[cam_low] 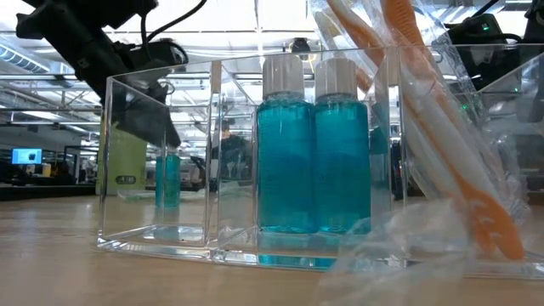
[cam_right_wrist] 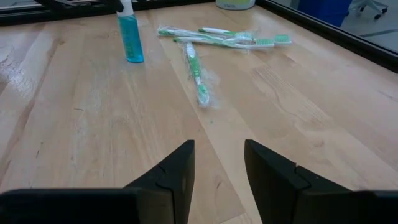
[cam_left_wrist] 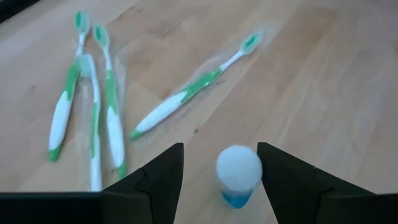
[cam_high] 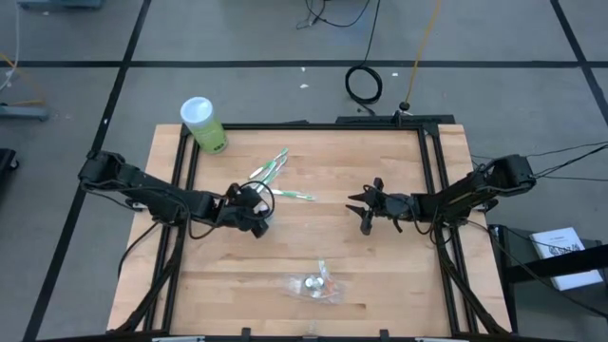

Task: Pick & Place toothbrushing station
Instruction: Put the mouthwash bottle into the transparent organizer

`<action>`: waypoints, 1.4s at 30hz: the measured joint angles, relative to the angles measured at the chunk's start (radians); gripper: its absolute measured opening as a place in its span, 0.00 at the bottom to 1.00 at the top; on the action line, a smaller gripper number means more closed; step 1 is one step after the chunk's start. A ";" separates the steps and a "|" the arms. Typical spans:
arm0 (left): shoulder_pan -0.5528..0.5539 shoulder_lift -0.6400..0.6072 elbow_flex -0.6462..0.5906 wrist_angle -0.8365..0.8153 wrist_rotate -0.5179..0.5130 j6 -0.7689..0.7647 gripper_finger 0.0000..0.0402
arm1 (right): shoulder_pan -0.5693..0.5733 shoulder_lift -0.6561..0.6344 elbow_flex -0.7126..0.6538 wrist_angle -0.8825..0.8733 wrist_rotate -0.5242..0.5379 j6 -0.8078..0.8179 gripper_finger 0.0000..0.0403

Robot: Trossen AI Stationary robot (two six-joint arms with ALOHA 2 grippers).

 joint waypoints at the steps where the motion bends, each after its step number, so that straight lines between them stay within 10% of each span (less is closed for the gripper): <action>1: 0.000 0.000 0.000 -0.010 0.000 -0.011 0.53 | 0.000 0.000 0.000 0.000 0.000 0.000 0.32; 28: -0.008 0.000 0.000 -0.006 0.043 -0.015 0.52 | 0.000 0.000 0.000 0.000 0.000 0.000 0.32; 42: -0.008 0.000 0.001 -0.001 0.044 -0.007 0.23 | 0.000 0.000 0.000 0.000 0.000 0.000 0.32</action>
